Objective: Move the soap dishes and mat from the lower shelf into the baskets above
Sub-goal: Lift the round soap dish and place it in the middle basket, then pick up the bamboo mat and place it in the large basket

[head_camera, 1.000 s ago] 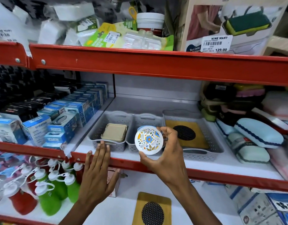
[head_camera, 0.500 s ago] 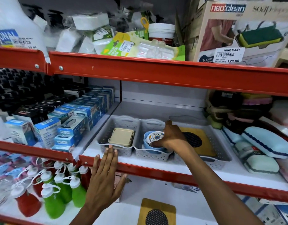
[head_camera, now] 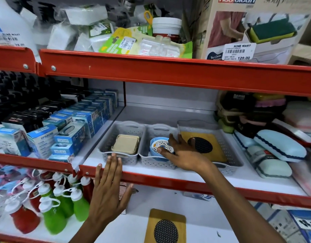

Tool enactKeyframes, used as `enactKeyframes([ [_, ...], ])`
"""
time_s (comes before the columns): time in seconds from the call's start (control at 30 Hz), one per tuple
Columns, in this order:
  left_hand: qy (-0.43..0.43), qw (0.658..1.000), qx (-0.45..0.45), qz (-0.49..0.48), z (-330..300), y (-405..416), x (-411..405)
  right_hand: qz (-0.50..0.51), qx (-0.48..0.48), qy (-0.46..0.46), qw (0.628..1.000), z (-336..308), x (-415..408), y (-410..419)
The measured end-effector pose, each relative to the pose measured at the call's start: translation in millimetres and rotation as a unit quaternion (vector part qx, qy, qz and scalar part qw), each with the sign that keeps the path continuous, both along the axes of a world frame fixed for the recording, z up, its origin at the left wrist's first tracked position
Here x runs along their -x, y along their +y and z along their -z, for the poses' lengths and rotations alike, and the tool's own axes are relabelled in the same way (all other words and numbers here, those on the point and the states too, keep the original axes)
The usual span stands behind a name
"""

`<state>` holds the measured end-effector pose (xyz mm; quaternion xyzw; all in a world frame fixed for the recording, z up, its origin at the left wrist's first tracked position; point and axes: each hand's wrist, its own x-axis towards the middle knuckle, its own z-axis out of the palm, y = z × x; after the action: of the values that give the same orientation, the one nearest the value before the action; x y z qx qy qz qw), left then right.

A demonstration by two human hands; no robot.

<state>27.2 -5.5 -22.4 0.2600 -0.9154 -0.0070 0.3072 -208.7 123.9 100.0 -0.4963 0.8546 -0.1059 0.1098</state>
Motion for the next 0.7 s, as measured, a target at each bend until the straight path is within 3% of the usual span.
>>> enactKeyframes([
  [0.23, 0.006, 1.0, 0.008, 0.01, -2, 16, 5, -0.019, 0.072, 0.106, 0.992, 8, -9, 24],
  [0.43, 0.01, 0.996, 0.043, 0.079, 14, 48, 18, -0.053, 0.212, 0.267, 0.939, 44, -25, 64],
  [0.57, -0.03, 0.988, 0.054, 0.145, 58, 63, 20, -0.12, 0.3, 0.294, 0.9, 103, -30, 100],
  [0.7, -0.11, 0.975, -0.023, 0.189, 107, 70, 22, -0.184, 0.276, 0.284, 0.9, 181, -29, 132],
])
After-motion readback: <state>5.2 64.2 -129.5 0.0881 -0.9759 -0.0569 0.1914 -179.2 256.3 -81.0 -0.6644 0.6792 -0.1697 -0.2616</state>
